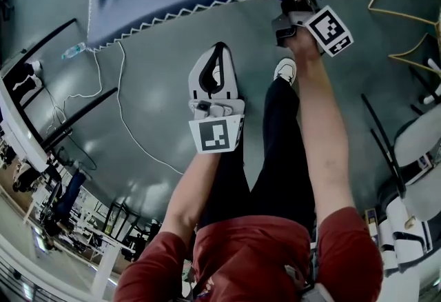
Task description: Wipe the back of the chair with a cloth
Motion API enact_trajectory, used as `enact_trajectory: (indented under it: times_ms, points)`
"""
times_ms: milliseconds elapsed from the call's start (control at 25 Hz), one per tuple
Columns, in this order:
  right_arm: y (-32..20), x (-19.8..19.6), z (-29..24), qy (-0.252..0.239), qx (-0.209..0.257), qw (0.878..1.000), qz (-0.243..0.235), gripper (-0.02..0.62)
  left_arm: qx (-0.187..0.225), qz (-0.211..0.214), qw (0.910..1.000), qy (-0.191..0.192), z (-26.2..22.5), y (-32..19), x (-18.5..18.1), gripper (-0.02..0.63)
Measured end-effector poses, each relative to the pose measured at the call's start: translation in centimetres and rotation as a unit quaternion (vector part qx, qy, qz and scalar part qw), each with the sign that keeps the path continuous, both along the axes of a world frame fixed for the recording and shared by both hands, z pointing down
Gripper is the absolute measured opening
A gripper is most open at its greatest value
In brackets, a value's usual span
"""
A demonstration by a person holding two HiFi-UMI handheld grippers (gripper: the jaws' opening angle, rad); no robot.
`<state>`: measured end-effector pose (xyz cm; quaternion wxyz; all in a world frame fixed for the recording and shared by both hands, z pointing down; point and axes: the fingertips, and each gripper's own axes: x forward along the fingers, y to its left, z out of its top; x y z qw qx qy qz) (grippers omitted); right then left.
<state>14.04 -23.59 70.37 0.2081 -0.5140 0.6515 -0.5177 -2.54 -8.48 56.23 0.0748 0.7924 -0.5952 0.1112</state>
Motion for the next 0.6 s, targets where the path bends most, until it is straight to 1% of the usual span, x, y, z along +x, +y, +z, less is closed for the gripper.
enact_trajectory:
  times_ms: [160,240,480,600]
  points:
    - [0.2,-1.0,-2.8,0.002,0.012,1.000,-0.004,0.062,-0.004,0.003,1.0000,-0.008,-1.8,-0.2,-1.1,0.014]
    - [0.3,-1.1,-4.3,0.001,0.019,1.000,-0.006,0.062,-0.002,0.003,1.0000,-0.009,-2.8,-0.2,-1.1,0.013]
    - [2.5,-0.9,-9.8,-0.012,0.030,0.999,0.002,0.061,0.007,0.035,0.9991,-0.025,-7.1,1.2,0.7,0.014]
    - [3.8,-0.5,-13.0,-0.009,0.041,0.999,0.003,0.062,0.000,0.044,0.9987,-0.028,-9.1,2.4,1.5,0.014]
